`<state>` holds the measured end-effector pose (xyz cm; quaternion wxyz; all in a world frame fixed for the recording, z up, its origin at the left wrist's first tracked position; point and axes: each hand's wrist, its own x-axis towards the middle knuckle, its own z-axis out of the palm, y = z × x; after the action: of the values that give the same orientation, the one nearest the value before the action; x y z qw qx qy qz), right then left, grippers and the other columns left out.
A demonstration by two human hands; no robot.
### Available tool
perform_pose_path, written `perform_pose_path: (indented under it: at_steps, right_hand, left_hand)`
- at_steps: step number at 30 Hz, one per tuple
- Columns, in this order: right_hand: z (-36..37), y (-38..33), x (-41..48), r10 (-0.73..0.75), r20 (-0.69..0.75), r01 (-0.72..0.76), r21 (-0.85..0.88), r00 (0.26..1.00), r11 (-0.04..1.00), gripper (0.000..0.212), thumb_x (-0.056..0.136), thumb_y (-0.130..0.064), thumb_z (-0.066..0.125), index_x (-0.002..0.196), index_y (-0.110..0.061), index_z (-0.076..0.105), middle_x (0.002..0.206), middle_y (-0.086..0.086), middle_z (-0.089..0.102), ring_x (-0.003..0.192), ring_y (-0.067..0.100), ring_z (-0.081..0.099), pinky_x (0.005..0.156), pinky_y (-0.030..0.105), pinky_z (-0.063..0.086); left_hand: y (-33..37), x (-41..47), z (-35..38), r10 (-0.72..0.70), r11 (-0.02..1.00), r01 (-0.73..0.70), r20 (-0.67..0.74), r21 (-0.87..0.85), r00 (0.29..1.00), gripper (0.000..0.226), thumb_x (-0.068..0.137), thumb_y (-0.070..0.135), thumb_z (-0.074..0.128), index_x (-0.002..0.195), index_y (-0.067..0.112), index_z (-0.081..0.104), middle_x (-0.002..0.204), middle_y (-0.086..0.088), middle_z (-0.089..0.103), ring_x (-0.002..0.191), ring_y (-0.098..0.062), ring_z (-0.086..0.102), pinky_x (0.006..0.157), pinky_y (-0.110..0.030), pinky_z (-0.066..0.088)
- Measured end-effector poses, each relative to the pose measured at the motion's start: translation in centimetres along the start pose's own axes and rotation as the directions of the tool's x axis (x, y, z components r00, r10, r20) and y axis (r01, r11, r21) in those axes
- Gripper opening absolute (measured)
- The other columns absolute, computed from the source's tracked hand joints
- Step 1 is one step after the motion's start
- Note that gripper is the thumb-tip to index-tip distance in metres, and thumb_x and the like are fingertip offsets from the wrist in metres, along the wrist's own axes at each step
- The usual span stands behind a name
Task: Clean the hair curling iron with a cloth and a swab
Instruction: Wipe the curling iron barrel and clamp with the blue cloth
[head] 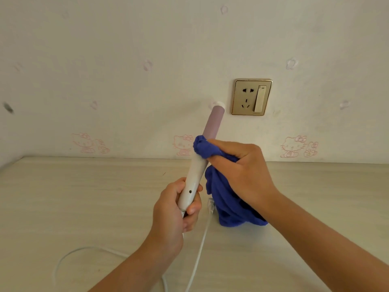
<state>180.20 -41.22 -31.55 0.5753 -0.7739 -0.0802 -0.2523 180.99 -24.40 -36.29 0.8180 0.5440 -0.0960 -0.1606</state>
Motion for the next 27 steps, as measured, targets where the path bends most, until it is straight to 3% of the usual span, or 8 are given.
perform_pose_path:
  at_steps: [5, 8, 12, 15, 19, 22, 24, 27]
  right_hand:
    - [2.1, -0.6, -1.9, 0.010, 0.453, -0.051, 0.079, 0.892, 0.996, 0.042, 0.091, 0.005, 0.061, 0.116, -0.022, 0.079, 0.097, -0.002, 0.082, 0.084, 0.017, 0.080, 0.081, 0.027, 0.062]
    - [1.8, -0.1, -1.1, -0.044, 0.255, 0.071, -0.098, 0.966, 0.993, 0.040, 0.092, -0.003, 0.065, 0.116, -0.030, 0.079, 0.098, -0.011, 0.081, 0.087, 0.011, 0.078, 0.084, 0.028, 0.060]
    - [0.2, -0.3, 0.0, -0.063, -0.068, 0.064, 0.011, 0.996, 0.998, 0.039, 0.095, -0.004, 0.064, 0.115, -0.036, 0.079, 0.099, -0.012, 0.080, 0.085, 0.015, 0.078, 0.076, 0.027, 0.063]
    - [0.4, -0.3, -0.4, -0.048, -0.003, 0.048, 0.034, 0.999, 0.998, 0.040, 0.094, 0.000, 0.063, 0.114, -0.029, 0.080, 0.099, -0.007, 0.081, 0.084, 0.018, 0.078, 0.076, 0.032, 0.064]
    - [2.3, -0.5, -2.0, -0.053, 0.401, 0.033, 0.057, 0.914, 0.998, 0.043, 0.088, 0.003, 0.062, 0.114, -0.025, 0.080, 0.098, -0.010, 0.080, 0.088, 0.011, 0.078, 0.081, 0.023, 0.061]
    - [1.7, -0.4, -1.0, -0.103, 0.209, 0.125, -0.095, 0.972, 0.988, 0.041, 0.090, -0.003, 0.065, 0.115, -0.032, 0.080, 0.103, -0.016, 0.080, 0.096, 0.007, 0.076, 0.090, 0.023, 0.058]
    - [0.7, -0.6, -0.2, -0.090, 0.012, 0.091, -0.068, 0.996, 0.994, 0.040, 0.092, -0.002, 0.065, 0.114, -0.033, 0.080, 0.101, -0.016, 0.080, 0.092, 0.006, 0.075, 0.083, 0.017, 0.057]
    - [-0.2, -0.6, 0.4, -0.076, -0.046, 0.075, -0.014, 0.996, 0.997, 0.040, 0.095, 0.000, 0.063, 0.113, -0.032, 0.079, 0.099, -0.016, 0.080, 0.089, 0.006, 0.076, 0.078, 0.017, 0.058]
  left_hand:
    - [1.1, 0.6, -0.3, -0.012, 0.997, 0.003, -0.136, -0.071, 0.991, 0.047, 0.098, 0.022, 0.037, 0.054, 0.016, 0.052, 0.046, -0.003, 0.036, 0.033, -0.011, 0.022, 0.037, -0.019, 0.015]
    - [1.0, 0.3, -0.2, -0.015, 0.999, 0.011, -0.086, -0.048, 0.996, 0.045, 0.100, 0.023, 0.037, 0.060, 0.014, 0.053, 0.049, -0.004, 0.035, 0.034, -0.011, 0.021, 0.039, -0.021, 0.013]
    - [0.5, -0.3, 0.5, 0.005, 1.000, -0.006, 0.044, 0.025, 0.999, 0.038, 0.098, 0.019, 0.033, 0.077, 0.009, 0.063, 0.050, -0.004, 0.033, 0.035, -0.012, 0.021, 0.039, -0.018, 0.018]
    - [0.7, -0.2, 0.6, 0.004, 1.000, -0.005, 0.024, 0.024, 1.000, 0.042, 0.100, 0.021, 0.033, 0.072, 0.010, 0.062, 0.049, -0.004, 0.032, 0.035, -0.012, 0.021, 0.039, -0.018, 0.018]
    - [1.2, 0.3, 0.0, -0.046, 0.997, 0.038, -0.139, -0.060, 0.989, 0.049, 0.101, 0.025, 0.036, 0.054, 0.016, 0.048, 0.045, -0.001, 0.032, 0.034, -0.011, 0.022, 0.038, -0.022, 0.014]
    - [1.0, 0.1, 0.1, -0.023, 1.000, 0.022, -0.082, -0.019, 0.996, 0.047, 0.101, 0.024, 0.036, 0.056, 0.015, 0.049, 0.047, -0.003, 0.031, 0.035, -0.012, 0.021, 0.039, -0.022, 0.013]
    - [0.6, -0.2, 0.5, -0.017, 1.000, 0.017, -0.005, 0.020, 1.000, 0.042, 0.100, 0.022, 0.035, 0.066, 0.011, 0.057, 0.048, -0.004, 0.030, 0.036, -0.013, 0.020, 0.039, -0.019, 0.015]
    - [0.4, -0.2, 0.6, -0.012, 0.998, 0.010, 0.038, 0.055, 0.999, 0.039, 0.098, 0.021, 0.033, 0.074, 0.010, 0.062, 0.048, -0.003, 0.029, 0.036, -0.012, 0.020, 0.039, -0.019, 0.019]
